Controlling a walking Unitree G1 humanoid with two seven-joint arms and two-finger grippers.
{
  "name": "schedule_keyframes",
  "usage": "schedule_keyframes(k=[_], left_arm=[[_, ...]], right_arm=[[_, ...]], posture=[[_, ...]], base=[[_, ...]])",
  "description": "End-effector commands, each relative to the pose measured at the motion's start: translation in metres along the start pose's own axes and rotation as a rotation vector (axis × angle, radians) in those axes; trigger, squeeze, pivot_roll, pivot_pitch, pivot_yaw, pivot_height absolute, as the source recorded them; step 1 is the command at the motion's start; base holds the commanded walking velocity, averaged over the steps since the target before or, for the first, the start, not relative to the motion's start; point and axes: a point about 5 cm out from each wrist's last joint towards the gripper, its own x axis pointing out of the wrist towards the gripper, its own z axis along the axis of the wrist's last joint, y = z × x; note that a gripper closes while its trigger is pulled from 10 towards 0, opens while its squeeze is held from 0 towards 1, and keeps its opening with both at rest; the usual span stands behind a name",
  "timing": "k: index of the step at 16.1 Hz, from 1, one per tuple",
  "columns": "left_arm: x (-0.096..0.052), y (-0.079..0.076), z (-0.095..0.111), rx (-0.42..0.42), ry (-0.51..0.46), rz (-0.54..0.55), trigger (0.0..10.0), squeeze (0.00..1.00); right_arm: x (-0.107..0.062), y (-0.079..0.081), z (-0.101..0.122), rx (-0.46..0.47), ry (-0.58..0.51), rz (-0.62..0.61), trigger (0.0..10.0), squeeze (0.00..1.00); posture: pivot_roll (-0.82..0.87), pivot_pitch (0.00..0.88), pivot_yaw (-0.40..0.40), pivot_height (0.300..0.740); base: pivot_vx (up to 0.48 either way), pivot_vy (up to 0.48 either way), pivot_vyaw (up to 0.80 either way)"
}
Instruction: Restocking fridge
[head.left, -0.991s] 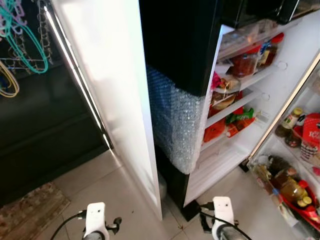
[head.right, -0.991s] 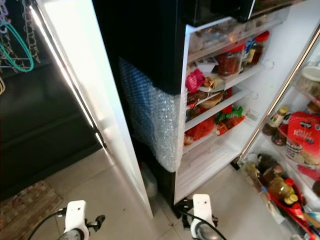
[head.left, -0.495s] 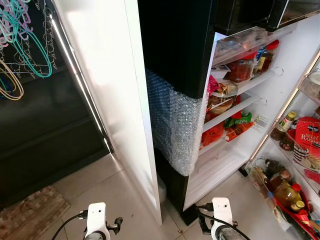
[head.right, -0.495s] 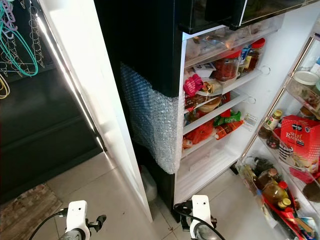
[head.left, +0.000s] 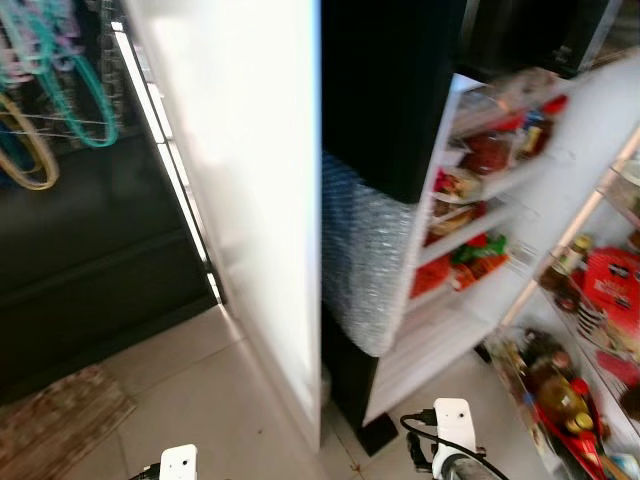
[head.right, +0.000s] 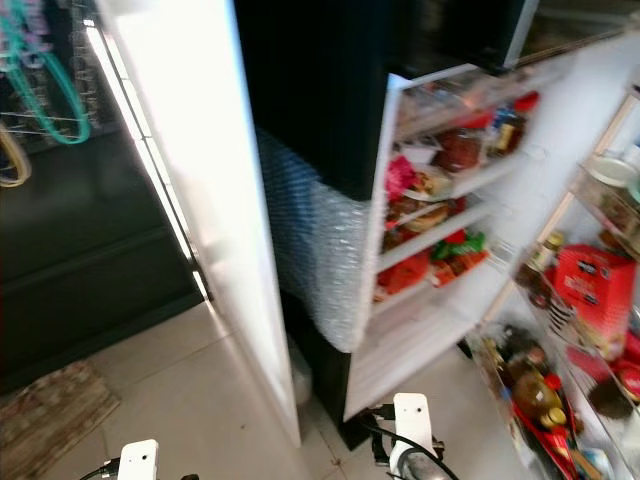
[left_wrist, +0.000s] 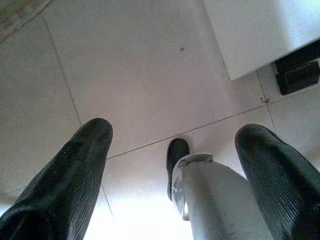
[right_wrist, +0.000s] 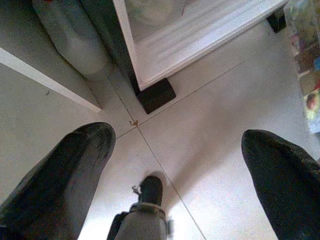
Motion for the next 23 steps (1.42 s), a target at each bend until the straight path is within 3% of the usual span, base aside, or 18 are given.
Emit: schedule_keyframes(k=[1, 7, 14, 23], left_arm=[[-0.001, 0.001, -0.004, -0.003, 0.016, 0.009, 10.0, 0.00], [0.001, 0.001, 0.003, -0.009, 0.005, 0.007, 10.0, 0.00], [0.002, -0.001, 0.010, -0.010, -0.012, 0.000, 10.0, 0.00], [0.003, -0.002, 0.013, -0.006, -0.018, 0.001, 10.0, 0.00]], right_arm=[[0.000, 0.000, -0.002, 0.016, 0.005, 0.000, 10.0, 0.00], [0.000, 0.001, -0.003, 0.031, 0.013, -0.005, 10.0, 0.00], [0.000, 0.000, -0.001, 0.042, 0.010, -0.009, 10.0, 0.00], [0.000, 0.000, -0.002, 0.038, 0.016, -0.003, 10.0, 0.00]], posture=[[-0.04, 0.000, -0.002, 0.740], [-0.03, 0.000, -0.001, 0.740], [-0.02, 0.000, 0.002, 0.740], [-0.03, 0.000, 0.007, 0.740]], base=[[0.000, 0.251, 0.00], [0.000, 0.211, 0.00], [0.000, 0.000, 0.00], [0.000, 0.000, -0.76]])
